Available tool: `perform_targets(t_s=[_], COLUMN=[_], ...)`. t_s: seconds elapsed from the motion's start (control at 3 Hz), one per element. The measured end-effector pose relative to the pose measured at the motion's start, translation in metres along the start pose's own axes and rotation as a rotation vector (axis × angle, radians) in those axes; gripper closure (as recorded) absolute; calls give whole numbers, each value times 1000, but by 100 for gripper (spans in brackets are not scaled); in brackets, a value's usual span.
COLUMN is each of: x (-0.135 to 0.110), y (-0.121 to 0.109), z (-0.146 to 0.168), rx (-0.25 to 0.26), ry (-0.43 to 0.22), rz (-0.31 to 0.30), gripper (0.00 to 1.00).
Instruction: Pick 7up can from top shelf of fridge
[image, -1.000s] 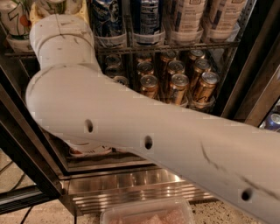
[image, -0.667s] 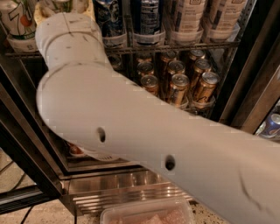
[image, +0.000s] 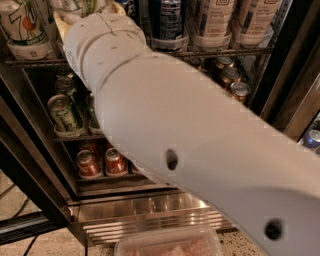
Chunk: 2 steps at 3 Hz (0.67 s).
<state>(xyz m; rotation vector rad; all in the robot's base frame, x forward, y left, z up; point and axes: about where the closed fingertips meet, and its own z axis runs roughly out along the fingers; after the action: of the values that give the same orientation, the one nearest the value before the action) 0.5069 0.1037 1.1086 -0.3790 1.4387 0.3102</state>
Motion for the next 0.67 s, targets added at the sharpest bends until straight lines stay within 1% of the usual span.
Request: perform_targets(t_s=[0.33, 0.67], x=[5, 21], y=[-11, -24], z=[-10, -24], rx=[-84, -166], ry=[30, 65], rz=[6, -19], gripper=[100, 100])
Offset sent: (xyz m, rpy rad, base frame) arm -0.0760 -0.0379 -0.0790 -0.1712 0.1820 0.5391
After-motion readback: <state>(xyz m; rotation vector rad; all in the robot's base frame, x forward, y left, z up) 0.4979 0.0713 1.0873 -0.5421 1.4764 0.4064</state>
